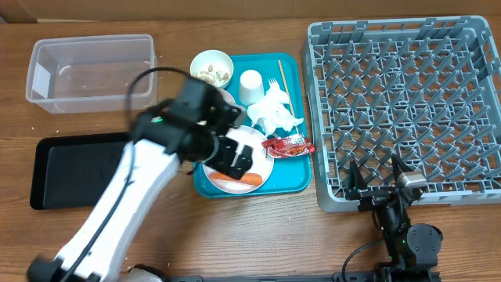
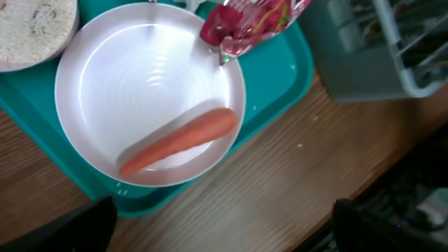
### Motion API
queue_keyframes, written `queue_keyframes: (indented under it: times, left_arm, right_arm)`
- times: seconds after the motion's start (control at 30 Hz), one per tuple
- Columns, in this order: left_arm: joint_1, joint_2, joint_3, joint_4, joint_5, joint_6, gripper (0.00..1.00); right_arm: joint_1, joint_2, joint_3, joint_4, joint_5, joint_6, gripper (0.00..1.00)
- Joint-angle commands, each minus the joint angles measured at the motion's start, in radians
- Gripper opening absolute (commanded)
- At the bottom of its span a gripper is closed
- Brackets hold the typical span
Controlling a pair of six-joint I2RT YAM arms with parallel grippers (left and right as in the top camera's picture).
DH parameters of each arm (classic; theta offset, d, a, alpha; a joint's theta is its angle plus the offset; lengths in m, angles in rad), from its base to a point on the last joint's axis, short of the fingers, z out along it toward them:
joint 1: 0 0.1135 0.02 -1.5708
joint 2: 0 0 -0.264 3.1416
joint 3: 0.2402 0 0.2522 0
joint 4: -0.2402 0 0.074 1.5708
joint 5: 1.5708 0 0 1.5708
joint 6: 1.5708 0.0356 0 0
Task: Sort waste into correct bins and load items into the dishwasher rack
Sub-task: 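Reach the left gripper to the carrot on the white plate and grasp it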
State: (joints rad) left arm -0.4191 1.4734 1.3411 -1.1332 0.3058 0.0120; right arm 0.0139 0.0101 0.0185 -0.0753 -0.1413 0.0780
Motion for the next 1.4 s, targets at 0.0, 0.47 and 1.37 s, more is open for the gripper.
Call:
queue_keyframes:
  times: [0.0, 0.47, 1.37]
  left_arm:
    - [-0.082, 0.110, 0.038, 0.023, -0.051, -0.063, 1.00]
    - [-0.081, 0.244, 0.010, 0.041, -0.259, -1.481, 1.00]
    - [-0.125, 0.563, 0.000, 0.191, -0.238, -1.555, 1.00]
  right_arm:
    - [0.004, -0.007, -0.010, 0.006, 0.010, 0.005, 1.00]
    - [0.004, -0.007, -0.010, 0.006, 0.010, 0.005, 1.00]
    - [0.004, -0.007, -0.010, 0.006, 0.010, 0.005, 1.00]
